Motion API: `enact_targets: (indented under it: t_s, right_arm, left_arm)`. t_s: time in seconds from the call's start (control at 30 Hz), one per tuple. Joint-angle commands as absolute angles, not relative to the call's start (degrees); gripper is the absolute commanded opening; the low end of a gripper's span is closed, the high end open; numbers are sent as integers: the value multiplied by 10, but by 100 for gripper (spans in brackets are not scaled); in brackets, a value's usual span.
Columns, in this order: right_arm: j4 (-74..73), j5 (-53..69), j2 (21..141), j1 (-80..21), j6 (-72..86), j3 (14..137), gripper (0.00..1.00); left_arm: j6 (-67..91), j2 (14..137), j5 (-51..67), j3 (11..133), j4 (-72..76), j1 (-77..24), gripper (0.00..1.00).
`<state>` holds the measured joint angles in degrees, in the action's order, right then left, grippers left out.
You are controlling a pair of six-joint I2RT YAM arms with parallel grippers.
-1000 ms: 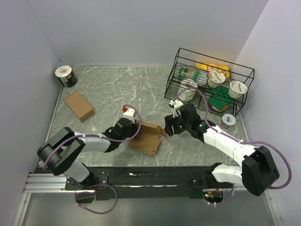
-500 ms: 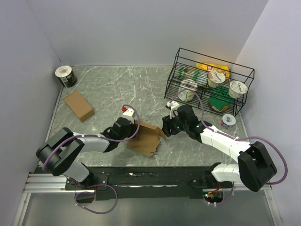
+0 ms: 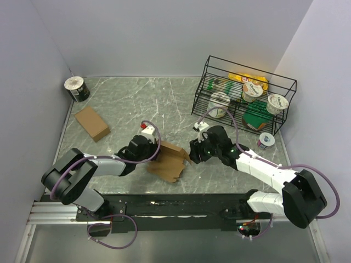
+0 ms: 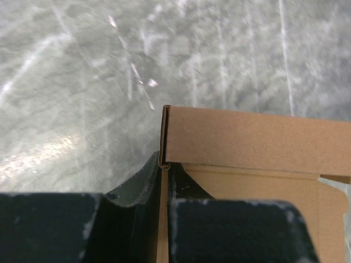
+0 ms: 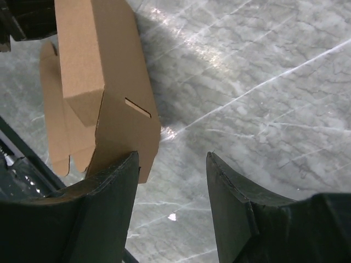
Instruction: Fold the paper box
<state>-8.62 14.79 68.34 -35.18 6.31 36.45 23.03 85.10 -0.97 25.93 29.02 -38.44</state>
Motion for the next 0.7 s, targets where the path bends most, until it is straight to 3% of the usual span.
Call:
enact_targets:
  t_s: [0.0, 0.67]
  right_arm:
    - [-76, 178, 656, -366, 56, 357, 59]
    - [-64, 206, 600, -426, 41, 330, 67]
  left_arm:
    - [202, 831, 71, 251, 327, -381, 4]
    - [200, 839, 149, 240, 358, -367, 3]
